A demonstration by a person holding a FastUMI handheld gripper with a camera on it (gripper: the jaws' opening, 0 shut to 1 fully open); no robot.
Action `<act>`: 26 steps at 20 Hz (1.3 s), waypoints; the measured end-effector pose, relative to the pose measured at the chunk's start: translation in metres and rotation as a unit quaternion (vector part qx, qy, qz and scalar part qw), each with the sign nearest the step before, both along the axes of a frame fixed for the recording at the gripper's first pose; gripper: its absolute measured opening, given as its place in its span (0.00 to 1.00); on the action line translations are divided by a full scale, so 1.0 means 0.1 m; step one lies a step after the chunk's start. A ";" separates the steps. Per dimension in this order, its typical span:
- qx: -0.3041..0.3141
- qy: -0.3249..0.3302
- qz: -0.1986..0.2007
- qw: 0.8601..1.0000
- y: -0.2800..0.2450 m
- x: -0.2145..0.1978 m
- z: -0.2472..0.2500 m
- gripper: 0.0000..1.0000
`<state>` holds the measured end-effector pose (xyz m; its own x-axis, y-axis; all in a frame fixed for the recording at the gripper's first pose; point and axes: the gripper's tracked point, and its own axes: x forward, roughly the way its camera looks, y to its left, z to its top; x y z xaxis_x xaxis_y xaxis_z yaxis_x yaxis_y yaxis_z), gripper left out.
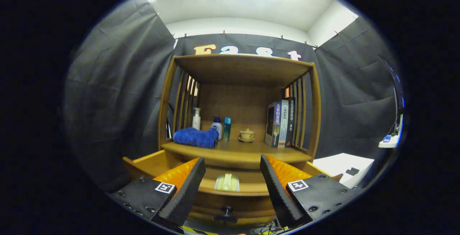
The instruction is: Pull open the drawer, take out the items inside it, and place them on the countertop above the cabinet.
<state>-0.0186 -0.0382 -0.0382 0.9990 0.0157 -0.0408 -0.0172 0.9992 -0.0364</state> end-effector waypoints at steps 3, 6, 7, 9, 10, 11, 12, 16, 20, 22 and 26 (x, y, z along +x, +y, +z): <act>0.004 0.011 0.013 1.000 0.00 0.43 0.39 0.98; -0.005 0.067 0.023 0.997 0.06 0.89 0.27 0.98; -0.001 0.094 0.030 0.995 0.11 1.03 0.14 0.98; 0.014 0.165 0.045 0.985 0.20 1.22 -0.29 0.98; 0.020 0.196 0.043 0.979 0.22 1.29 -0.49 0.98; 0.019 0.226 0.038 0.973 0.22 1.34 -0.64 0.98; 0.017 0.254 0.032 0.967 0.20 1.36 -0.81 0.99; 0.013 0.340 0.007 0.940 0.08 1.42 -1.30 0.98; 0.042 0.414 -0.004 0.909 0.04 1.47 -1.60 0.98; 0.057 0.446 -0.010 0.893 0.01 1.44 -1.72 0.97; 0.081 0.476 -0.003 0.875 0.06 1.41 -1.92 0.71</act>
<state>0.1219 -0.0319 -0.2303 0.5128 0.0930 -0.8535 0.0433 0.9900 0.1339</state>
